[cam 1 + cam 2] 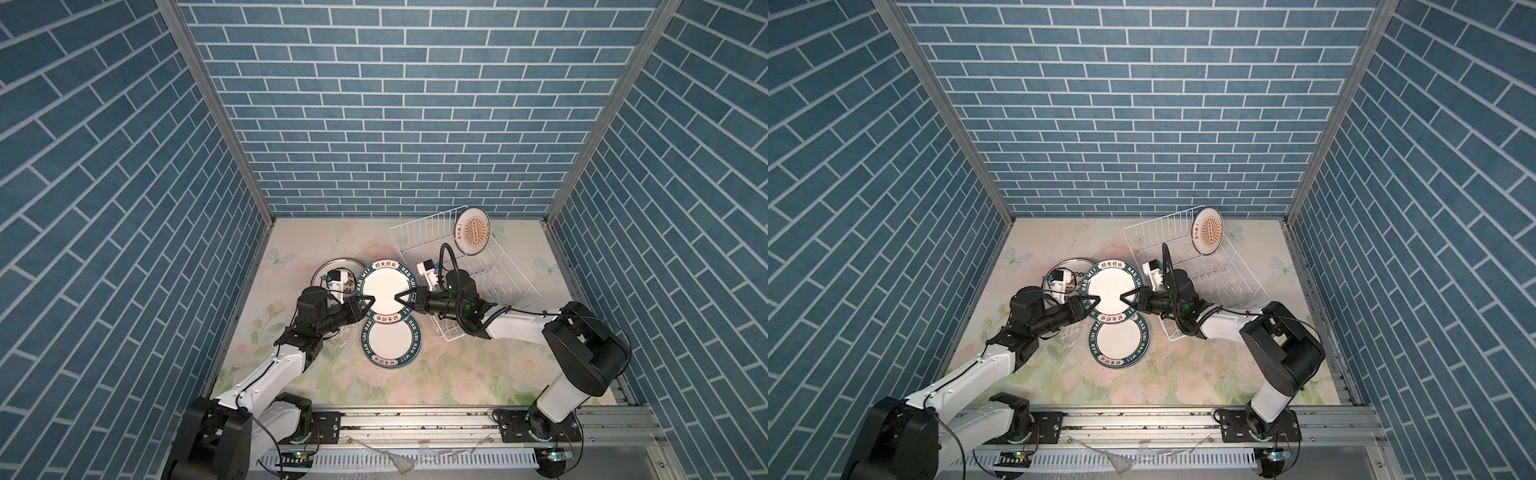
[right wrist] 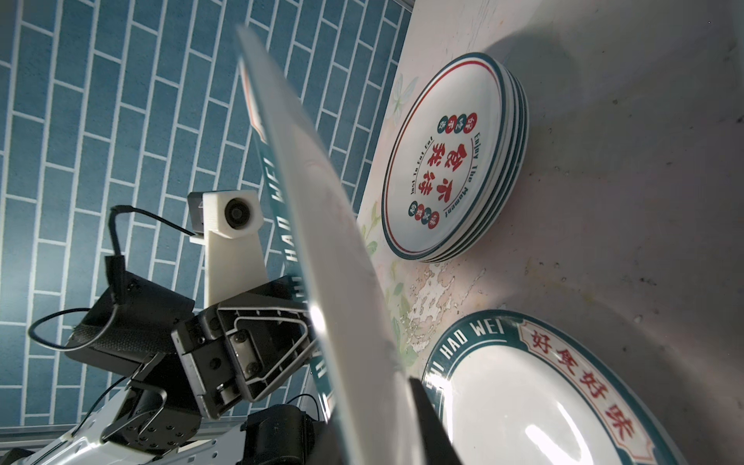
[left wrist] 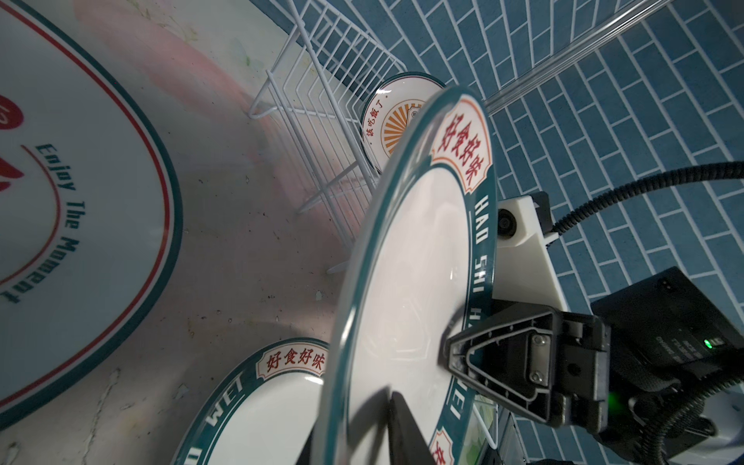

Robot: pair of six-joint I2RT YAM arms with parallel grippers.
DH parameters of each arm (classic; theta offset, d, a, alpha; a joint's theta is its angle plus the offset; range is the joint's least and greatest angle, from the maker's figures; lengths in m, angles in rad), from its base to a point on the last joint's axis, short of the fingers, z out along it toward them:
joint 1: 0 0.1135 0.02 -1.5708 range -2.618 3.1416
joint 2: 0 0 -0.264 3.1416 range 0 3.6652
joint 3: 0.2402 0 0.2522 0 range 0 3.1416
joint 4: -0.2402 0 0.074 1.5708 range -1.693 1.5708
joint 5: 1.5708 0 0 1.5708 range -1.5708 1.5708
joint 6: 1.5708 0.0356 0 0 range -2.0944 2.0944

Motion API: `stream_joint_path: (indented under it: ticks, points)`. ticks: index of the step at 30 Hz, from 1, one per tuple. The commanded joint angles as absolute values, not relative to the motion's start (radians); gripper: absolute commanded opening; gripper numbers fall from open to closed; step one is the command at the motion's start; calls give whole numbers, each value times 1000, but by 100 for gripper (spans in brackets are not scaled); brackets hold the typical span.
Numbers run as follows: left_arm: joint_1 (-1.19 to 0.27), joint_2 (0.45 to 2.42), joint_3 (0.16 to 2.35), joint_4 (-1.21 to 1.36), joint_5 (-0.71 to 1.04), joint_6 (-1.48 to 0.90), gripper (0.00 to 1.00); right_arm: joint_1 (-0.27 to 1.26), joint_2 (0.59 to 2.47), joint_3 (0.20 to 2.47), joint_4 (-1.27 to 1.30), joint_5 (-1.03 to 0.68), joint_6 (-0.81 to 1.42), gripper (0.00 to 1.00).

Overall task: Unload the plates from the dish rack
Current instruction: 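Close the left gripper on the plate rim while the right gripper releases and withdraws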

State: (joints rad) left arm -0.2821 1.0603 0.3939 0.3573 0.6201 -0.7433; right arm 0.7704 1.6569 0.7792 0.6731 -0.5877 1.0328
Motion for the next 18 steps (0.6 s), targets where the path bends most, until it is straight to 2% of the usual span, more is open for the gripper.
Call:
stream_joint_path:
  ticks: [1, 5, 7, 12, 18]
  points:
    - [-287, 1072, 390, 370, 636, -706, 9, 795, 1654, 859, 666, -626, 988, 32]
    - [-276, 1075, 394, 364, 646, -706, 6, 794, 1643, 885, 604, -620, 956, 42]
    - [-267, 1074, 392, 349, 642, -706, 0, 793, 1637, 899, 562, -606, 931, 46]
    - [-242, 1071, 390, 344, 665, -706, 0, 792, 1635, 926, 534, -610, 916, 47]
    - [-185, 1028, 384, 310, 686, -710, 0, 790, 1567, 942, 396, -556, 844, 55]
